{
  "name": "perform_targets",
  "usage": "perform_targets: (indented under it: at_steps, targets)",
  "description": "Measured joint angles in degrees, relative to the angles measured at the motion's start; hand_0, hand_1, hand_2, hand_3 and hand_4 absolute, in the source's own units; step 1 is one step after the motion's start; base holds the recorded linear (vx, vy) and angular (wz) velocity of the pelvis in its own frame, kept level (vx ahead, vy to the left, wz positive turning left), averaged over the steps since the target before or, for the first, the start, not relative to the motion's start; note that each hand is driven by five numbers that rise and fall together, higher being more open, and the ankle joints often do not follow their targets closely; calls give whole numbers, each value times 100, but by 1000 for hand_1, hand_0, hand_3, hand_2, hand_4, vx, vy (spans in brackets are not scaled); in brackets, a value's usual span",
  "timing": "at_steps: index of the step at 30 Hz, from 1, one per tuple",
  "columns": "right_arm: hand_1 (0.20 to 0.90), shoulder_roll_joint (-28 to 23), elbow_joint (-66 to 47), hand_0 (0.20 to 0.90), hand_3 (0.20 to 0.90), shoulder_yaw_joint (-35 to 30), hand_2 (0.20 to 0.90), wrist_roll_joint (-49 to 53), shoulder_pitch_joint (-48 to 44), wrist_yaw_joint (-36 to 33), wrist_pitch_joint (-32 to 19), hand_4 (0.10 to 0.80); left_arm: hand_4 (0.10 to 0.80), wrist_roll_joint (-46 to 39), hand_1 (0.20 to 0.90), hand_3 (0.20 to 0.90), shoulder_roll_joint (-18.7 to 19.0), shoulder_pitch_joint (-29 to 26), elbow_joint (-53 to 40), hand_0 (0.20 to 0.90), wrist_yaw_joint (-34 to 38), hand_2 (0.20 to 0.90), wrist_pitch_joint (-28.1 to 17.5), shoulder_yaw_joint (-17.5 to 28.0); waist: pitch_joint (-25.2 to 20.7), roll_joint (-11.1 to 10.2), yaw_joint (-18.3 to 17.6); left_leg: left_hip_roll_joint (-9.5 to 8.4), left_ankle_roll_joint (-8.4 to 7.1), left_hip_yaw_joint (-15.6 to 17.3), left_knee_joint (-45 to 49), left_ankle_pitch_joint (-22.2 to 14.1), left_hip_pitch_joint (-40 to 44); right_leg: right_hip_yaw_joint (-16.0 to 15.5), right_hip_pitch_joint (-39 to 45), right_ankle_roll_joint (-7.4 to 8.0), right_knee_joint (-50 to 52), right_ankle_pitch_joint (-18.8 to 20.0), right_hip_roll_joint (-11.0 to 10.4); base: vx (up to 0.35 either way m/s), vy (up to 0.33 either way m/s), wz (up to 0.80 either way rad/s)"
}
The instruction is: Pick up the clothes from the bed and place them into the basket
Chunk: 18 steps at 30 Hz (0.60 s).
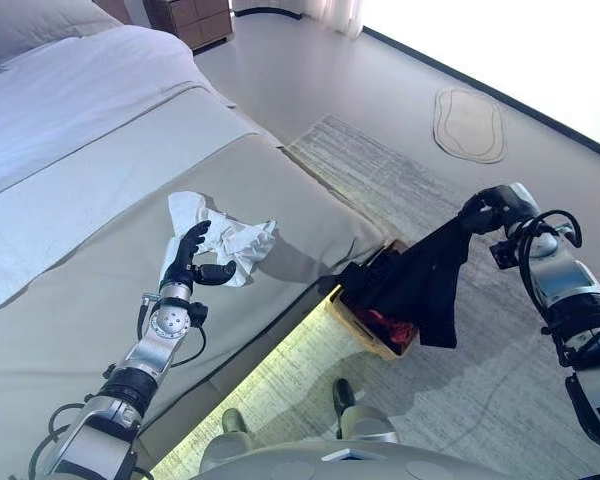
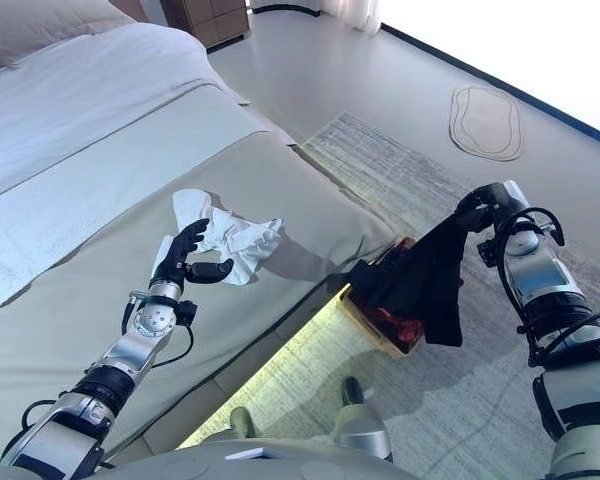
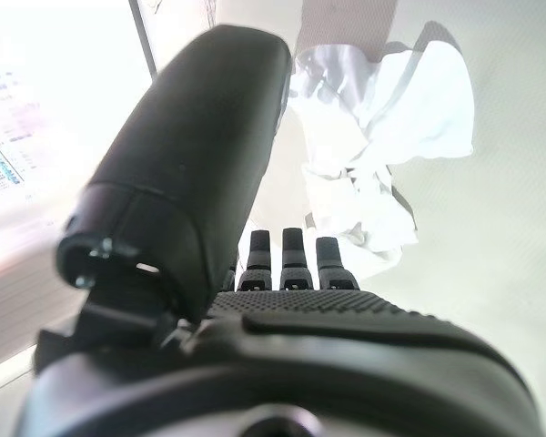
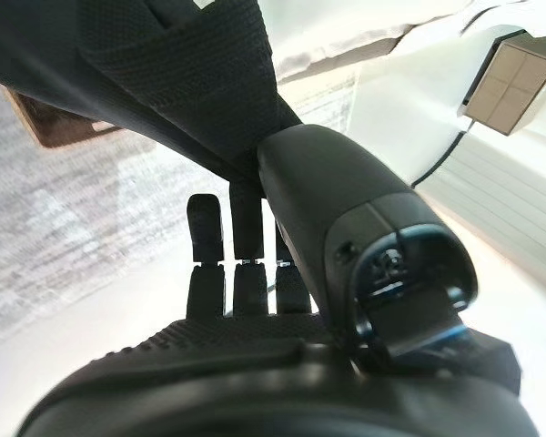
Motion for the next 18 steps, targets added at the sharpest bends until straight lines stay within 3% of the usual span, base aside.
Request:
perform_targets:
  at_steps: [12,13,14,18]
  targets:
    - [300,458,1359,300,200,33,300,-318,2,-278,-135,100,800,-4,900,900,-1,1,-161,900,1,900,151,-51,-75,219,205,2,-31,-118,-3,21,-58,-121,15,-1,-3,-1,-11,-8,-12,5]
    - [474,485,1444,474,403,40,474,-391,2,-339,-186,303,800,-4,900,900,-1,1,-162,900,1,900,166,-65,-89,244,214,4,-37,-134,-3,24,-66,-133,15,-1,-3,-1,-11,4,-24,6]
    - [900,494,1497,900,900,41,900,-396,1,-370,-216,800,800,-4,900,900,-1,1,-162,900,1,900,178,-81,-100,263,219,4,-43,-148,-4,29,-79,-142,11,-1,-3,-1,-11,5,-19,7]
    - [900,545,1585,900,900,49,900,-435,2,-384,-230,800,800,-10,900,900,0,1,-164,900,2,900,194,-171,-121,299,250,5,-55,-176,-3,39,-89,-157,12,-1,-2,-1,-10,4,-5,2]
